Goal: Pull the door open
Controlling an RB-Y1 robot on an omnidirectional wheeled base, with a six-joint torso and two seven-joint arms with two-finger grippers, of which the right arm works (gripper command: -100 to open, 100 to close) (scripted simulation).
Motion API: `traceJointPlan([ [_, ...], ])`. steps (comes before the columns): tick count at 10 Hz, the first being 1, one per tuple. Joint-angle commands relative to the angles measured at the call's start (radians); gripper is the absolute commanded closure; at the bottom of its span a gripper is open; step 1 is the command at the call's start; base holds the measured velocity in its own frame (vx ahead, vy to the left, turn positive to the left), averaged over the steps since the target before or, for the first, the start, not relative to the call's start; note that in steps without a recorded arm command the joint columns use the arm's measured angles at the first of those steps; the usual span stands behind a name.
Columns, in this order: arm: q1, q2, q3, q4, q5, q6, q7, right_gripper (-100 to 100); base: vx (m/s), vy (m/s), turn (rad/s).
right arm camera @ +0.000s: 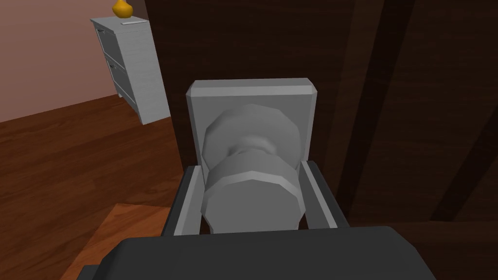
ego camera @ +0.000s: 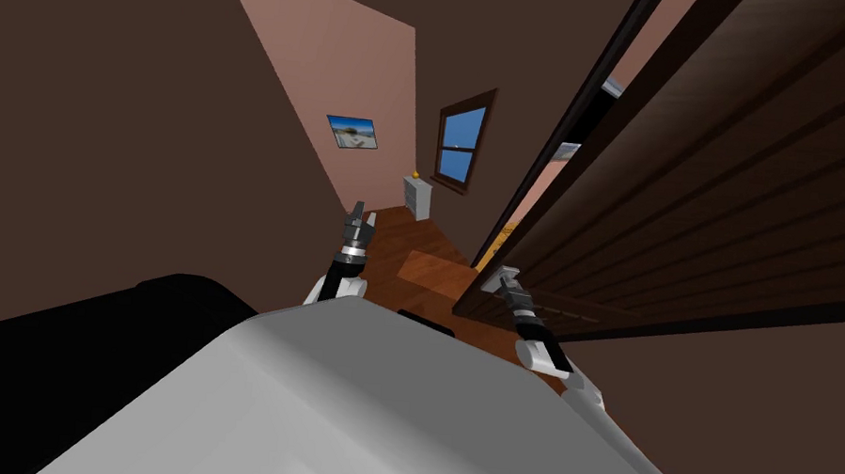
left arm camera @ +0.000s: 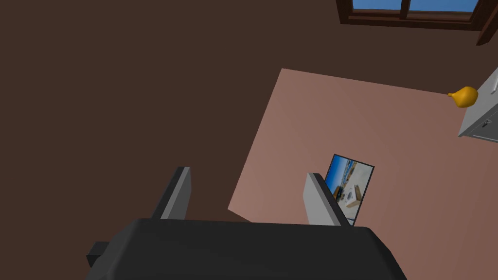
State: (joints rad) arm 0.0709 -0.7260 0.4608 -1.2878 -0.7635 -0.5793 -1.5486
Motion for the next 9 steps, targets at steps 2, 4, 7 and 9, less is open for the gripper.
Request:
traceJointPlan([
  [2, 0.009, -0.027, 0.023, -0.007, 0.008, -0.024, -0.029, 100, -0.188, -0.078, 0.085],
  [4, 0.012, -0.034, 0.033, -0.004, 0.011, -0.03, -0.037, 100, -0.091, -0.038, 0.061],
  [7, 0.017, -0.059, 0.052, -0.005, 0.019, -0.056, -0.061, 100, -0.162, -0.087, 0.12],
  [9, 0.021, -0.076, 0.066, -0.005, 0.024, -0.074, -0.078, 100, -0.164, -0.092, 0.106],
])
